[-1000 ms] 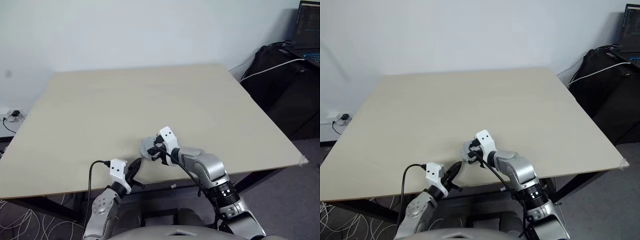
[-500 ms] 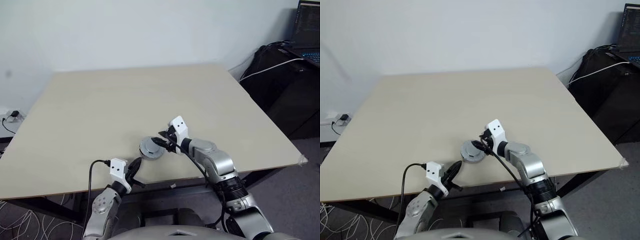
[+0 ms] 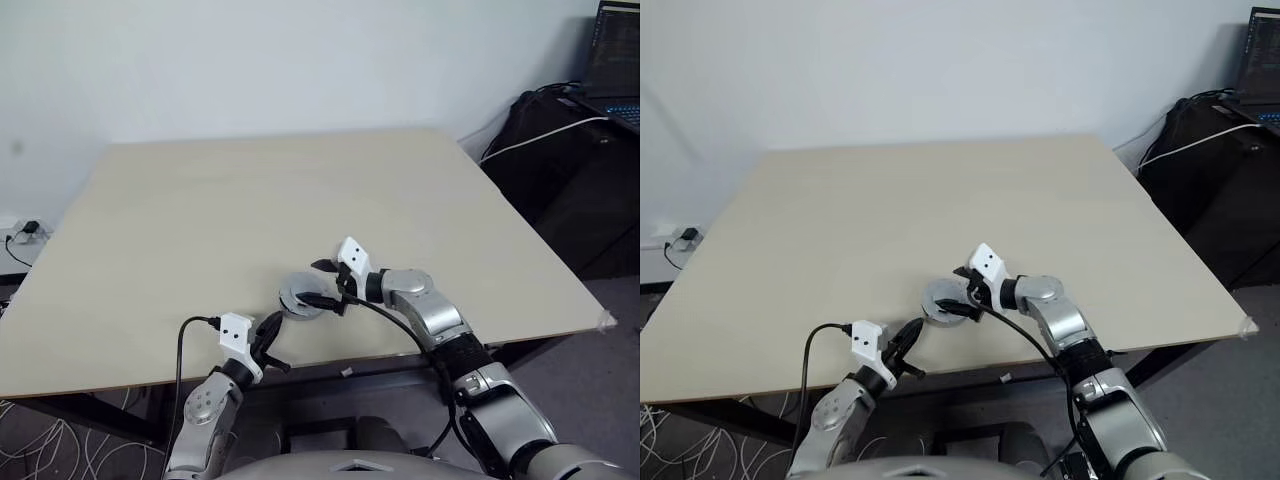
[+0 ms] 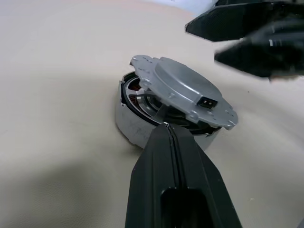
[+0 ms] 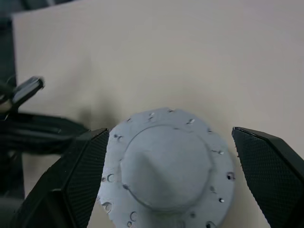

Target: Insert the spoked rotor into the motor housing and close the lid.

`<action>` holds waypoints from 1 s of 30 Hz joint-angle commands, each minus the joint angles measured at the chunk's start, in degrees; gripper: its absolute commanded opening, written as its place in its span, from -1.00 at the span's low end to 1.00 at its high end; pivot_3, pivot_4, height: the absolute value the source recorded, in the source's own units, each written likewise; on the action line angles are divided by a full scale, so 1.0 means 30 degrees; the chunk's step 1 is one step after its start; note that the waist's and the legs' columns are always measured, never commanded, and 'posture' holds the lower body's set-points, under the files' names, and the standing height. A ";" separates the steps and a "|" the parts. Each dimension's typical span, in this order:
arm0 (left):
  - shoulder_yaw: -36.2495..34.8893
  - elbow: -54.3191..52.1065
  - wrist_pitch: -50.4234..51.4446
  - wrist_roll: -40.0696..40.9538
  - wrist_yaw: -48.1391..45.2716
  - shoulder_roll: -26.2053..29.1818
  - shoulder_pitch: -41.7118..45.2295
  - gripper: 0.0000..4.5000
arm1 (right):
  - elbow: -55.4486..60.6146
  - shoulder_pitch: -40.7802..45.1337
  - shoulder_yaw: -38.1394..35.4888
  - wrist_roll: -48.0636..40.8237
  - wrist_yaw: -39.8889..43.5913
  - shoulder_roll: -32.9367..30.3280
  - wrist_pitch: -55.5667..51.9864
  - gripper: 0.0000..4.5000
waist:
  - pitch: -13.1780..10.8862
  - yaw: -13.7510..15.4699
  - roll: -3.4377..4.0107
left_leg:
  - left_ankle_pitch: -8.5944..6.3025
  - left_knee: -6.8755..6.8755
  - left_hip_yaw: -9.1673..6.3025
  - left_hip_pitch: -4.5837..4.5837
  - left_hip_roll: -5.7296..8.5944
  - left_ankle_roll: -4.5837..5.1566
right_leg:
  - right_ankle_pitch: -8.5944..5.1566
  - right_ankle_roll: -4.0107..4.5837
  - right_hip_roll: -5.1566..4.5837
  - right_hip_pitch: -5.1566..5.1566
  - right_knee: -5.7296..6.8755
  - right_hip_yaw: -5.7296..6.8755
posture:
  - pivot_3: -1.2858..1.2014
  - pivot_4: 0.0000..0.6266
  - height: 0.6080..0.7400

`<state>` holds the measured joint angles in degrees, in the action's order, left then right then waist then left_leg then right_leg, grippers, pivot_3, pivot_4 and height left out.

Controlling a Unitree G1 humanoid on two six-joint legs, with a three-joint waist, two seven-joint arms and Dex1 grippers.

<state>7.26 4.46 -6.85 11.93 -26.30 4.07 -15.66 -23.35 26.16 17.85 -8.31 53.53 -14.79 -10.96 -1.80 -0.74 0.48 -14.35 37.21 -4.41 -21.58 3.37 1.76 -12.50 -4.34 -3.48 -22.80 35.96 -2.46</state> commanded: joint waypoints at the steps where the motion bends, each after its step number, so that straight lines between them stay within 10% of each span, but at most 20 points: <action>1: -0.0195 -0.0063 -0.0628 0.0101 -0.0068 -0.0029 0.0267 -1.00 | -0.1113 0.0791 0.0148 0.0595 0.0329 0.0359 0.1752 0.98 | 0.0000 0.0015 0.0000 | 0.0000 -0.0001 -0.0001 0.0000 0.0001 0.0000 | 0.0001 0.0002 -0.0001 0.0000 0.0000 -0.0001 | 0.03 -1.00 1.00; 20: -0.0242 -0.0600 -0.0768 -0.0058 0.0339 0.0042 -0.0202 -1.00 | -0.5300 0.1801 -0.0544 0.1550 -0.0314 0.1597 0.2818 0.98 | 0.0008 -0.0008 0.0016 | 0.0001 -0.0001 -0.0001 0.0013 0.0004 -0.0003 | 0.0065 0.0102 0.0002 0.0002 0.0015 -0.0008 | 0.03 -1.00 1.00; 25: -0.0187 -0.0837 -0.0589 -0.0030 0.0416 0.0084 -0.0238 -1.00 | -0.5420 0.1779 -0.0812 0.1490 -0.0435 0.1620 0.2745 0.47 | 0.0016 0.0017 0.0027 | 0.0001 0.0001 -0.0001 0.0016 0.0007 -0.0004 | 0.0066 0.0101 0.0000 0.0009 0.0015 -0.0009 | 0.03 -1.00 1.00; 30: -0.0119 -0.1093 -0.0358 -0.0013 0.0465 0.0081 -0.0261 -1.00 | -0.4845 0.1446 -0.1093 0.1254 -0.0637 0.1725 0.2616 0.45 | 0.0017 0.0017 0.0030 | 0.0002 0.0004 -0.0001 0.0016 0.0009 -0.0004 | 0.0067 0.0098 0.0000 0.0010 0.0015 -0.0009 | 0.03 -1.00 1.00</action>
<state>6.82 4.17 -7.77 11.75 -25.04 4.27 -16.89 -39.99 30.11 16.85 -3.74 52.40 -9.47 -3.12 -1.75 -0.69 0.57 -14.34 37.22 -4.42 -21.53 3.40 1.75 -12.30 -4.05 -3.47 -22.77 36.01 -2.49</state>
